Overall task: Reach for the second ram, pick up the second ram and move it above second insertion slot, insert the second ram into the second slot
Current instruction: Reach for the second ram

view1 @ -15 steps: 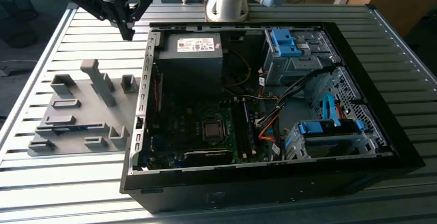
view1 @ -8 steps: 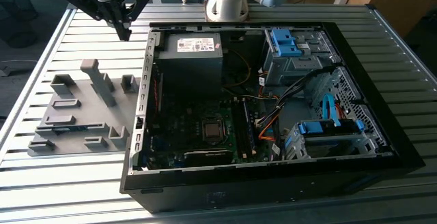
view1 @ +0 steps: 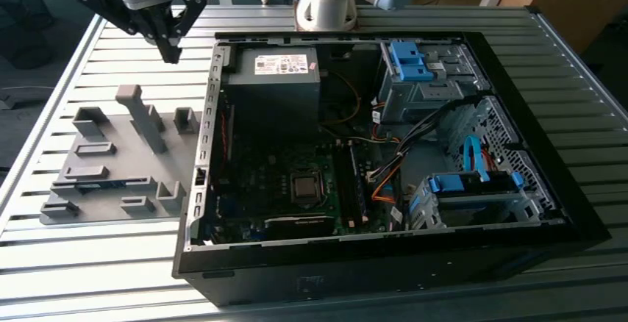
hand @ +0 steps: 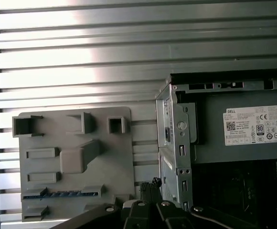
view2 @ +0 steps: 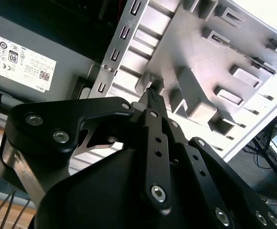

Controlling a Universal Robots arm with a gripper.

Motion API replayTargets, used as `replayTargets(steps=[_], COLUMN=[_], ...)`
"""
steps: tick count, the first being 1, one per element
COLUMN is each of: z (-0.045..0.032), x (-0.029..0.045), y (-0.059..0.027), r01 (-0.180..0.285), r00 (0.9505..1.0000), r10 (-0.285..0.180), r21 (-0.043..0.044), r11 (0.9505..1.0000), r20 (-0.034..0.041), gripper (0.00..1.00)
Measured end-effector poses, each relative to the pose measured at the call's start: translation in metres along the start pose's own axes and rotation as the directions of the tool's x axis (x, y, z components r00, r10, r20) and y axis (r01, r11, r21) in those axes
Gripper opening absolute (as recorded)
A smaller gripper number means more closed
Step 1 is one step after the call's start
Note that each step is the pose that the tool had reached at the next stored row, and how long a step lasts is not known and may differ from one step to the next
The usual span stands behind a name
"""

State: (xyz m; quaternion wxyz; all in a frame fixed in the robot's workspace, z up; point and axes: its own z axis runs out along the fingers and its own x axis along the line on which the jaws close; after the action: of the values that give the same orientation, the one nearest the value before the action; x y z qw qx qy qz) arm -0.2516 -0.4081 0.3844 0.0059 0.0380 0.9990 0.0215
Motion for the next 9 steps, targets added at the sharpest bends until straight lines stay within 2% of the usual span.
replayTargets(steps=[9], z=[-0.0003], x=[0.0182], y=[-0.0109], r01=[0.0], r00=[1.0], r10=[0.0], r21=[0.0001], r11=[1.0], r20=[-0.0001], gripper=[0.11])
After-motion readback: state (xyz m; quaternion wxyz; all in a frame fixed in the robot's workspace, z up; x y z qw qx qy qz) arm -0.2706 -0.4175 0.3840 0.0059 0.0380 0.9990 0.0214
